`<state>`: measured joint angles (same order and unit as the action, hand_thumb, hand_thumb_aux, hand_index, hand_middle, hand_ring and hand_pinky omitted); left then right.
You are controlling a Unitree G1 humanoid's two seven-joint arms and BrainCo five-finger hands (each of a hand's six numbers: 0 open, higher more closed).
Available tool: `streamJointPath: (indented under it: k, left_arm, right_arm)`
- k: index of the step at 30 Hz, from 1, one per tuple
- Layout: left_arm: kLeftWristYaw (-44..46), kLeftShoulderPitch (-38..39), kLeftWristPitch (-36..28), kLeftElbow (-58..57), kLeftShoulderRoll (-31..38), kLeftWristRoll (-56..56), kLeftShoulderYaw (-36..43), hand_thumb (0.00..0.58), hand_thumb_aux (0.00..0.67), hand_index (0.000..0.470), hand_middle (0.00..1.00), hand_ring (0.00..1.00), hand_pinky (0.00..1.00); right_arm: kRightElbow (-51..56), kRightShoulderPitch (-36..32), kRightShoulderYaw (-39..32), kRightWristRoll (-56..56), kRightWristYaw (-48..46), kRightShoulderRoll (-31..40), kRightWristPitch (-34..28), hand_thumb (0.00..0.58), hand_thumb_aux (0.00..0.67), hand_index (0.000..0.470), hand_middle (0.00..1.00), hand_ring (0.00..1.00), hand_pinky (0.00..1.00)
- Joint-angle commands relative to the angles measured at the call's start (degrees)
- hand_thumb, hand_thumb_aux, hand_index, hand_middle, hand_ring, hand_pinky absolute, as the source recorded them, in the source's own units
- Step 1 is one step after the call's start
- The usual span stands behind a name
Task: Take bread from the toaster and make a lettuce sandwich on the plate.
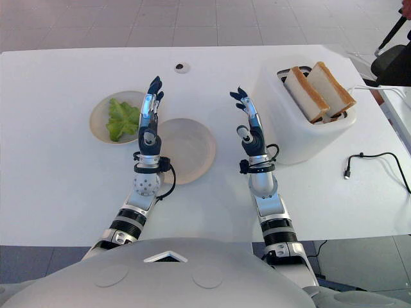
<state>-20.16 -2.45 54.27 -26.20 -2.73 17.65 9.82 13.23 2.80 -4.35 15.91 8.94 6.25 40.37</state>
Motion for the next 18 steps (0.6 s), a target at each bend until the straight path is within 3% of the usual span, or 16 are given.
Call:
streamJointPath:
  k: [1, 6, 7, 9, 11, 13, 15, 18]
  left_arm:
    - [-0.5, 2.8, -1.8, -3.0, -0.3, 1.5, -0.3, 0.000, 0.000, 0.000, 0.00, 0.00, 0.00]
    - [-2.2, 2.9, -3.3, -2.2, -0.2, 4.2, 0.3, 0.000, 0.000, 0.000, 0.00, 0.00, 0.00]
    - [-2.6, 3.0, -3.4, -2.1, -0.2, 4.3, 0.3, 0.000, 0.000, 0.000, 0.00, 0.00, 0.00]
    - [-2.9, 3.0, -3.6, -2.1, -0.1, 4.2, 0.2, 0.000, 0.000, 0.000, 0.00, 0.00, 0.00]
    - [-2.5, 3.0, -3.5, -2.1, 0.0, 3.5, 0.5, 0.000, 0.000, 0.000, 0.00, 0.00, 0.00]
    - [-2.0, 3.2, -3.3, -2.5, 0.0, 3.3, 1.1, 0.000, 0.000, 0.000, 0.00, 0.00, 0.00]
    - [-1.3, 3.2, -3.6, -2.6, -0.1, 3.2, 1.7, 0.000, 0.000, 0.000, 0.00, 0.00, 0.00]
    - [-0.4, 3.5, -4.6, -2.5, -0.4, 3.3, 2.4, 0.000, 0.000, 0.000, 0.00, 0.00, 0.00]
  right_arm:
    - [-0.4, -0.7, -0.1, 0.0, -0.6, 0.3, -0.2, 0.000, 0.000, 0.000, 0.09, 0.09, 0.09]
    - [-0.9, -0.6, -0.2, 0.1, -0.9, 0.3, -0.2, 0.000, 0.000, 0.000, 0.08, 0.08, 0.08]
    - [-4.0, -0.2, 0.0, 1.9, -0.9, 1.0, 0.0, 0.000, 0.000, 0.000, 0.01, 0.01, 0.01]
    - [-14.9, 0.6, 2.4, 4.8, -1.6, 3.0, -0.7, 0.000, 0.000, 0.000, 0.00, 0.00, 0.00]
    - [-27.3, -0.7, 9.8, 4.6, -3.3, 7.7, -5.0, 0.000, 0.000, 0.000, 0.00, 0.00, 0.00]
    - [-32.6, -3.9, 20.5, 4.9, -4.7, 15.2, -10.7, 0.000, 0.000, 0.000, 0.00, 0.00, 0.00]
    - [-30.5, -5.7, 28.7, 7.9, -5.7, 22.9, -15.7, 0.000, 0.000, 0.000, 0.00, 0.00, 0.00]
    - [-19.2, -3.6, 33.0, 12.3, -7.9, 31.1, -23.8, 0.000, 0.000, 0.000, 0.00, 0.00, 0.00]
